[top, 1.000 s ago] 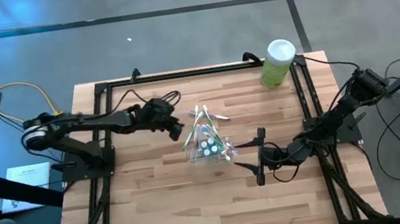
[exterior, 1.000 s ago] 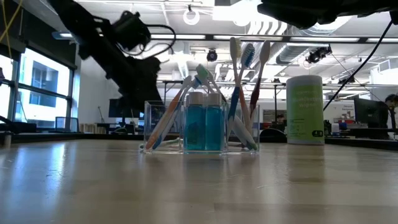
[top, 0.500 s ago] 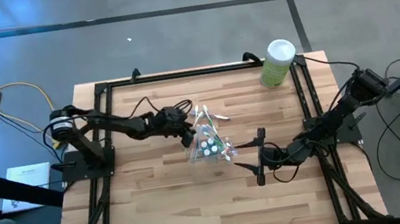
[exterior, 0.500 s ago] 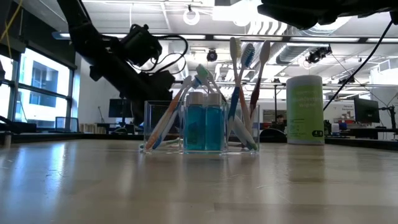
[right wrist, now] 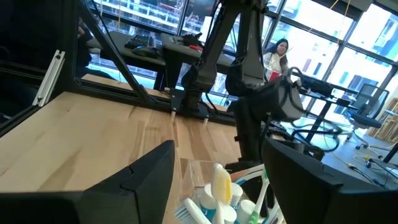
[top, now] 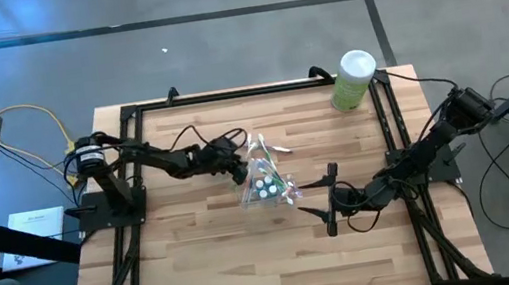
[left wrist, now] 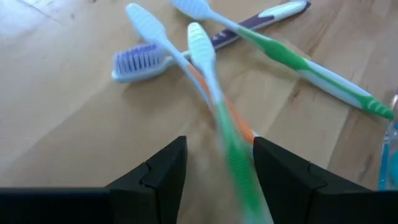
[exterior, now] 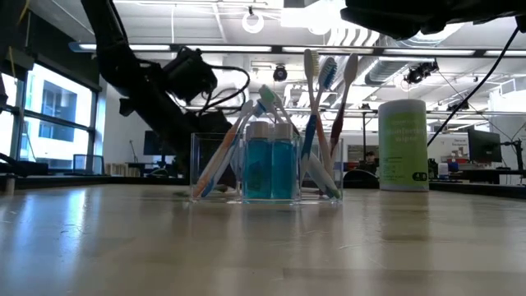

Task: Pick & Place toothbrushing station
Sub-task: Put the green toothbrush into the left side of the transparent organizer

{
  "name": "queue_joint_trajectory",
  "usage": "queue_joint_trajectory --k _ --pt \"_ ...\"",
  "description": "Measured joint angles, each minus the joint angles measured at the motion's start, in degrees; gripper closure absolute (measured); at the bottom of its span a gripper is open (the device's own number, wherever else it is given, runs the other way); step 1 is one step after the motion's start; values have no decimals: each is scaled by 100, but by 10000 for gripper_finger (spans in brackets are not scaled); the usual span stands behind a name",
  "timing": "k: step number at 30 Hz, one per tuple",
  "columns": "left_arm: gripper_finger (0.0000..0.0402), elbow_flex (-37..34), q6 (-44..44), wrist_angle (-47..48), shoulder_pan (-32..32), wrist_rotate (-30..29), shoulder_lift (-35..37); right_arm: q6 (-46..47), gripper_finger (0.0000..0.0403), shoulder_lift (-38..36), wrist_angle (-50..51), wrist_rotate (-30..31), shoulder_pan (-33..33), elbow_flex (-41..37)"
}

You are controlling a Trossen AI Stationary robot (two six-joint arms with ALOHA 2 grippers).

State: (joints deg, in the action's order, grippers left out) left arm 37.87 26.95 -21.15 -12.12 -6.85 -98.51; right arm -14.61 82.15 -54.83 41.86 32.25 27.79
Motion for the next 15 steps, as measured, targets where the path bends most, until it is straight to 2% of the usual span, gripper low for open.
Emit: queue_joint_trajectory --k 9,15 --pt "226 26 -78 408 79 -368 -27 0 167 0 35 4 0 0" --pt "283 14 -76 469 247 -734 -27 0 167 0 77 3 0 0"
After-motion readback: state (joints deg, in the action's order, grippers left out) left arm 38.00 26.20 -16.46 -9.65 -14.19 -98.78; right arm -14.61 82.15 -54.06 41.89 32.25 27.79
